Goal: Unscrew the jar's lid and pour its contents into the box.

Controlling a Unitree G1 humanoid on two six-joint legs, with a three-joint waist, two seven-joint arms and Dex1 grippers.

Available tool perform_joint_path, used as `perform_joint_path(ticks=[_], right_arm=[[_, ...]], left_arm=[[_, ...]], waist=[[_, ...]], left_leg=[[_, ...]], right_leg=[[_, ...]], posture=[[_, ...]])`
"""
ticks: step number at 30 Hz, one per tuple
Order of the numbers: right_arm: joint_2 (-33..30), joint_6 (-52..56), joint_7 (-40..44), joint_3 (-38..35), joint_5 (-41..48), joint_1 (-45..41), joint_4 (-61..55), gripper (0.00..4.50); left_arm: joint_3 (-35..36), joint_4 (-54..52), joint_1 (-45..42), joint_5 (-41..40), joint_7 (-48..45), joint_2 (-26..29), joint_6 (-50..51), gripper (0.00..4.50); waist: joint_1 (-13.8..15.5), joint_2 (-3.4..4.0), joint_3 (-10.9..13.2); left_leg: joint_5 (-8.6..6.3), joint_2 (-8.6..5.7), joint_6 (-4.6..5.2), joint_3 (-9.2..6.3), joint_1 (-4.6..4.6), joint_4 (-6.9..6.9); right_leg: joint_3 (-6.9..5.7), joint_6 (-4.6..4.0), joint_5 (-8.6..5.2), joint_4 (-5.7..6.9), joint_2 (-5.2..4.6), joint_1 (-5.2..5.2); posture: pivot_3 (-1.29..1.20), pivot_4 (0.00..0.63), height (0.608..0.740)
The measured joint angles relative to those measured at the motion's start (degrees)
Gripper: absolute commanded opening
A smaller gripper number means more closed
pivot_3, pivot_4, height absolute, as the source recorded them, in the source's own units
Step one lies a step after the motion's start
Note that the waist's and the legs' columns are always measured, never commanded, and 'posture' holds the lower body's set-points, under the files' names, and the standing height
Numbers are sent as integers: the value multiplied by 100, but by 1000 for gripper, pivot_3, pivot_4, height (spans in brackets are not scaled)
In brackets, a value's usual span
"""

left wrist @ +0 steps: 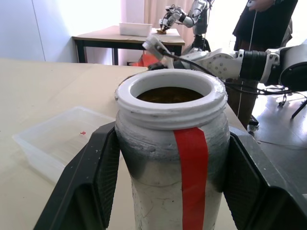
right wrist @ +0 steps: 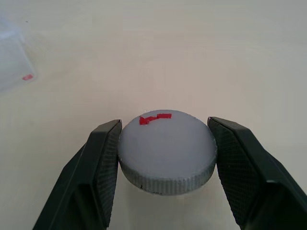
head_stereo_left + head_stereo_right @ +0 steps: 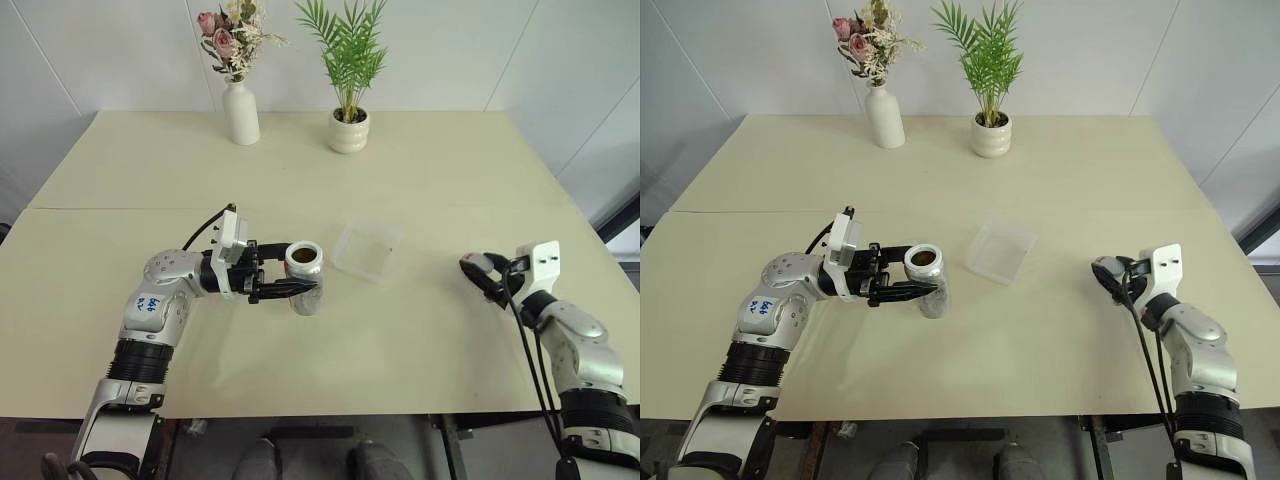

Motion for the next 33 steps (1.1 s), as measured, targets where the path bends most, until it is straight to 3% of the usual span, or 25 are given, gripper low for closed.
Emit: perform_joint_path(ticks=[6,11,19,26,33], right_arm=[[2,114,189,61,50,71,-131,4475],[-138,105,349,52,85,95,-453,4475],[-1238,1044,1550,94,858,-176,-2004,4475],[-1237,1705,1850,753,1139,-469,-2594,4475],[-961,1707,1753,1079,1061,-517,-2608,4475]], left_arm=[[0,-1,-1,0,41,0,10,2585],[2,-5,-1,0,93,6,41,2585],[29,360,-434,254,222,271,-101,2585],[65,1268,-1161,730,577,141,-704,2585],[-96,1872,-1349,1113,794,-267,-993,2585]], waist=[[9,0,0],[11,3,2],[17,3,2],[45,2,2],[53,2,2]], left_leg=[[0,0,0,-1,0,4],[-1,-1,1,-1,0,8],[-1,1,2,-7,4,14],[-5,-2,8,-8,-8,32],[-4,-2,7,-8,-15,35]], right_leg=[[-2,1,0,2,0,2],[0,2,1,5,0,2],[-3,2,2,8,5,8],[-3,10,6,0,2,10],[-4,11,6,-3,1,6]], posture=[[0,150,740],[0,150,740],[0,150,740],[0,150,740],[0,150,740]])
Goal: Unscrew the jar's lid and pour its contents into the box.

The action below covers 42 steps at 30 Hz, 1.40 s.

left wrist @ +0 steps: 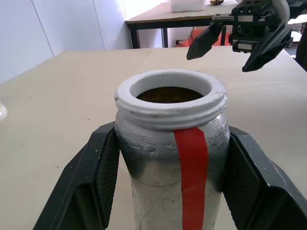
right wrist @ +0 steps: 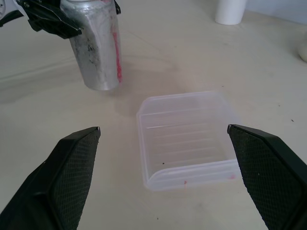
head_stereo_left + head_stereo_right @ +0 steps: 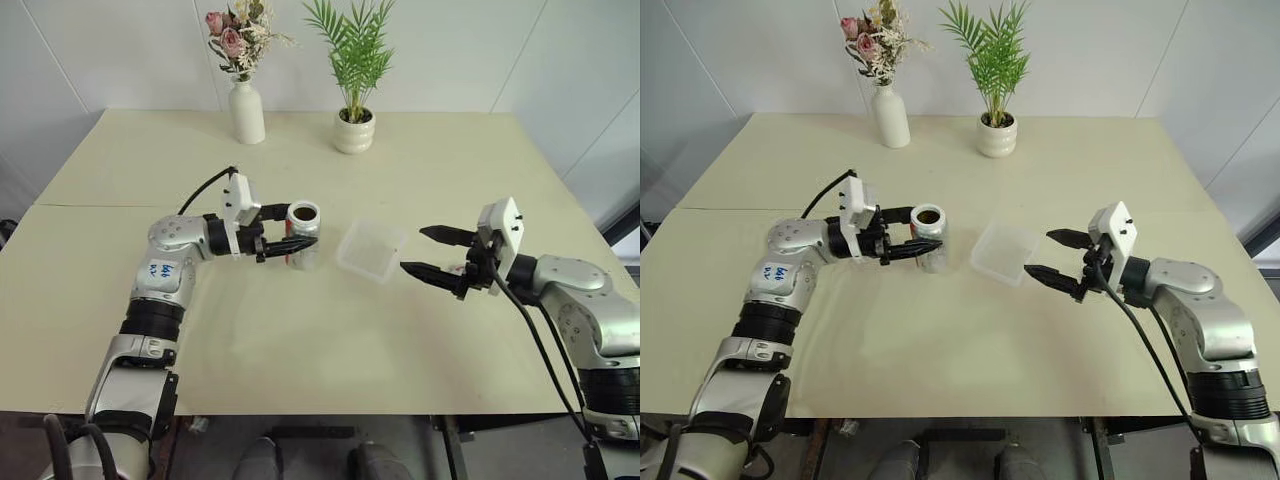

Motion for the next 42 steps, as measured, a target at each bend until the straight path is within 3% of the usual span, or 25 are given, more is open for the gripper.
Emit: perform_joint_path(ticks=[6,12,18,24,28,34,42], right_arm=[[15,-3,-66,-32,7,86,-8,4475],[24,95,-226,-257,149,393,-190,4475],[24,213,-426,-564,338,696,-363,4475],[148,279,-725,-773,463,903,-547,4475],[327,353,-967,-869,583,1136,-816,4475],[583,358,-1348,-905,601,1217,-1011,4475],[996,211,-1730,-776,482,1271,-1214,4475]], left_arm=[[6,780,-451,334,519,-191,-356,2585],[-268,2014,-1964,1166,1314,-523,-899,2585],[-2152,3379,-3577,3249,1040,-705,-1651,2585],[-3880,4159,-4810,5368,1797,-1057,-2875,2585],[-4782,4440,-5338,6385,1987,-1598,-3062,2585],[-5836,4668,-5607,7558,2232,-2221,-3243,2585],[-6638,4625,-6014,8446,2890,-2807,-3655,2585]], waist=[[2,0,0],[21,-8,5],[-9,-8,5],[-3,-11,7],[22,-11,7],[8,-15,9],[13,-16,9]], left_leg=[[-1,0,3,-1,0,12],[-3,-11,5,-1,-18,27],[0,-16,1,19,-13,-8],[5,-13,-8,45,-18,-62],[-2,-15,-2,61,-23,-66],[-3,-16,-1,77,-27,-65],[-4,-17,0,99,-25,-63]], right_leg=[[-1,2,1,9,1,0],[2,19,10,-5,0,1],[21,22,11,-41,0,-1],[47,24,9,-72,3,-31],[53,31,5,-102,-3,-24],[72,34,3,-86,-4,-46],[97,36,3,-63,-4,-62]], posture=[[0,150,740],[0,150,740],[0,150,740],[0,150,740],[0,150,740],[0,150,740],[0,150,740]])
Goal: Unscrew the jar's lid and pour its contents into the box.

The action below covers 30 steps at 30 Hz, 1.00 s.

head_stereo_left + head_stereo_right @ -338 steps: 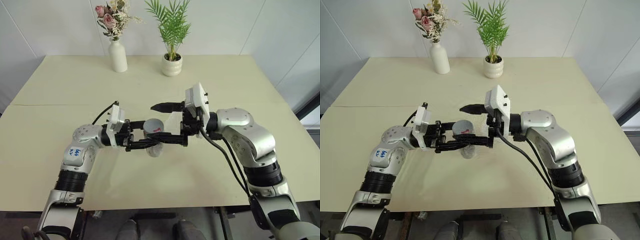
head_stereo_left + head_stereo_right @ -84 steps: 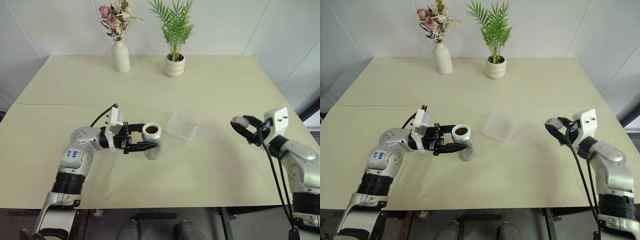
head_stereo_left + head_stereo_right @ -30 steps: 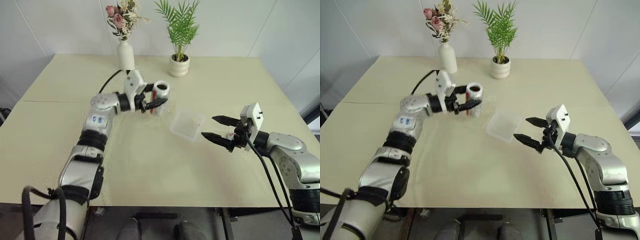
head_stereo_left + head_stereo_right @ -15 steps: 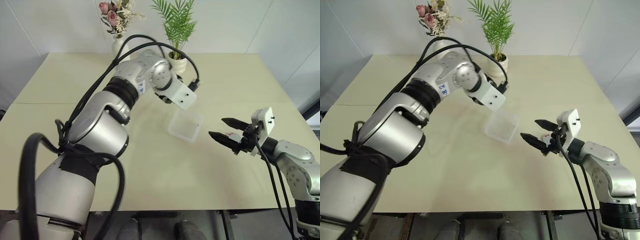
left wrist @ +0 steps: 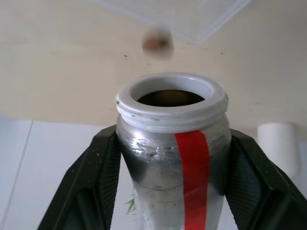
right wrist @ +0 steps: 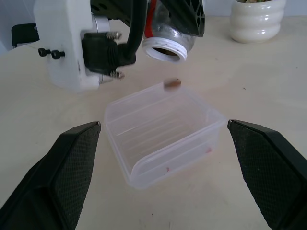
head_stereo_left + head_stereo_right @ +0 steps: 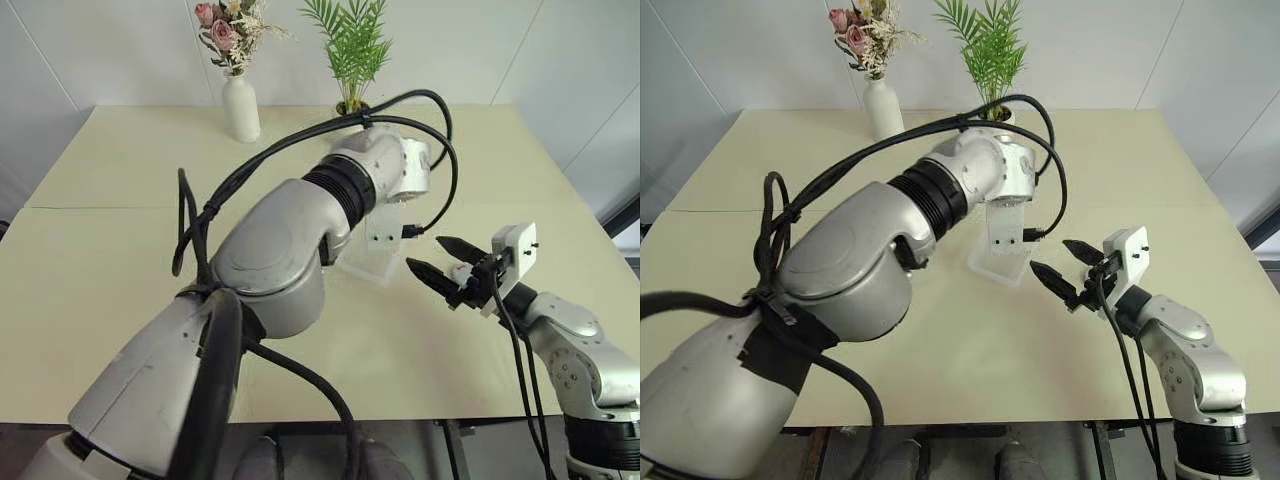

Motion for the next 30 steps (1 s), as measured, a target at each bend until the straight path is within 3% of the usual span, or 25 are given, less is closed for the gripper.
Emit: perform_joint_path(ticks=[7,13,21,24,30], right_arm=[[25,-155,-96,-62,-70,297,-19,4475],[-9,-218,-101,-89,-50,433,-97,4475],[-165,-179,-38,-74,-3,24,74,4475],[-265,-138,0,-69,-3,-26,146,4475],[-393,-71,252,11,-18,-399,371,4475]], left_arm=[[-181,-67,-23,233,-244,-38,-549,2585],[376,-63,-225,-134,-520,176,-573,2585],[2153,154,150,-1658,-1084,218,-7,2585],[2720,256,415,-2188,-1311,498,260,2585],[4720,225,1107,-4028,-2049,1074,1380,2585]], waist=[[-3,0,0],[-19,-2,1],[-4,-1,1],[-51,-2,1],[-68,0,0]], left_leg=[[1,0,0,23,7,8],[2,0,0,35,6,18],[3,0,2,34,8,46],[4,1,1,37,9,60],[11,4,4,32,20,100]], right_leg=[[23,2,-1,34,1,-14],[39,3,-2,61,3,-30],[38,6,-3,87,3,-27],[43,9,-6,121,6,-37],[41,9,-6,169,11,-32]], posture=[[0,150,740],[0,150,740],[0,150,740],[0,150,740],[0,150,740]])
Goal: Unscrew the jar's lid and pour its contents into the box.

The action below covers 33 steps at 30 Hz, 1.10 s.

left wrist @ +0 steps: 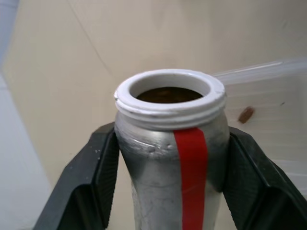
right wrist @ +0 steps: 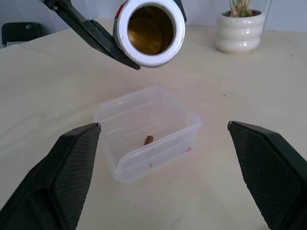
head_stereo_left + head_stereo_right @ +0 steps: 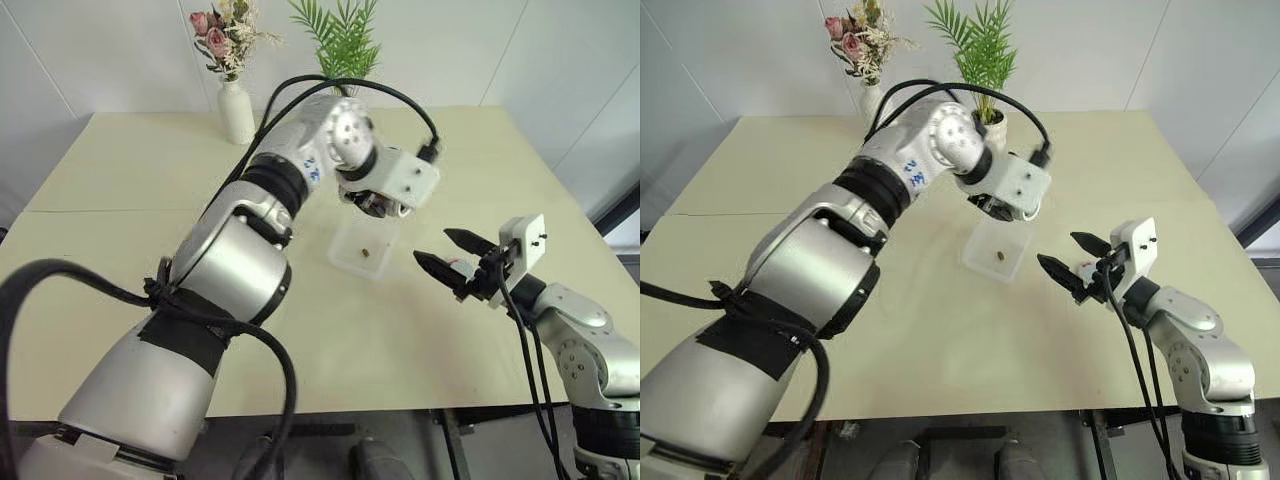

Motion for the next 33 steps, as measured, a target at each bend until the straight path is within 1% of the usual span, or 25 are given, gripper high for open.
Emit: perform_joint_path(ticks=[3,6,10,14,16,19,20,22,25,27,30,33], right_arm=[[-216,-7,252,192,-131,-253,201,4475],[-334,-33,489,386,-264,-491,458,4475],[-412,-199,937,831,-572,-957,883,4475],[-427,-361,1269,1053,-762,-1213,1229,4475],[-422,-453,1453,1117,-851,-1310,1363,4475],[-420,-531,1578,1141,-921,-1319,1461,4475],[-401,-542,1611,1194,-938,-1331,1456,4475],[-377,-553,1701,1288,-952,-1321,1417,4475],[-377,-562,1833,1295,-952,-1254,1372,4475],[-377,-628,1917,1297,-953,-1245,1304,4475],[-376,-667,2035,1301,-949,-1245,1182,4475],[-376,-659,2072,1301,-933,-1220,1024,4475]], left_arm=[[663,-38,495,-656,-147,316,413,2585],[1149,-162,777,-1126,-228,529,821,2585],[1994,-811,1284,-2036,-284,875,1408,2585],[2495,-1701,2210,-2648,-191,1156,1990,2585],[2919,-2392,2985,-3113,29,1283,2576,2585],[3210,-3075,3667,-3467,292,1398,3224,2585],[3341,-3483,3946,-3606,457,1427,3349,2585],[3617,-4219,4535,-3799,834,1564,3433,2585],[3937,-4805,5230,-3947,1320,1687,3468,2585],[4007,-5015,5480,-3994,1559,1719,3455,2585],[4259,-5165,5700,-4147,1927,1760,3344,2585],[4396,-5142,5904,-4183,2110,1924,3058,2585]], waist=[[-16,0,0],[9,0,0],[-9,2,-1],[-19,4,-3],[-61,5,-3],[-71,4,-2],[-72,3,-3],[-105,3,-3],[-104,3,-3],[-101,3,-3],[-89,3,-3],[-96,3,-3]], left_leg=[[5,0,8,-4,-1,12],[7,0,11,-7,-6,16],[9,4,7,-7,-3,17],[9,8,7,-3,-1,22],[9,9,7,-7,-1,27],[8,10,9,-18,-11,51],[7,9,10,-19,-10,56],[5,11,13,-17,-2,69],[-7,12,33,-35,13,89],[-9,11,37,-56,18,93],[-3,11,49,-76,37,89],[8,11,60,-72,39,83]], right_leg=[[-3,2,6,9,0,2],[-7,4,8,9,-2,2],[-11,5,8,9,-3,3],[-11,4,8,13,-8,4],[-14,4,9,19,-11,3],[-23,4,9,35,-11,2],[-23,4,9,40,-13,4],[-21,4,9,50,-14,11],[-38,-2,14,59,-10,37],[-56,-1,28,52,-9,58],[-79,-1,64,4,-9,101],[-79,8,92,-26,-11,112]], posture=[[0,150,740],[0,150,740],[0,150,740],[0,150,740],[0,150,740],[0,150,740],[0,150,740],[0,150,740],[0,150,740],[0,150,740],[0,150,740],[0,150,740]])
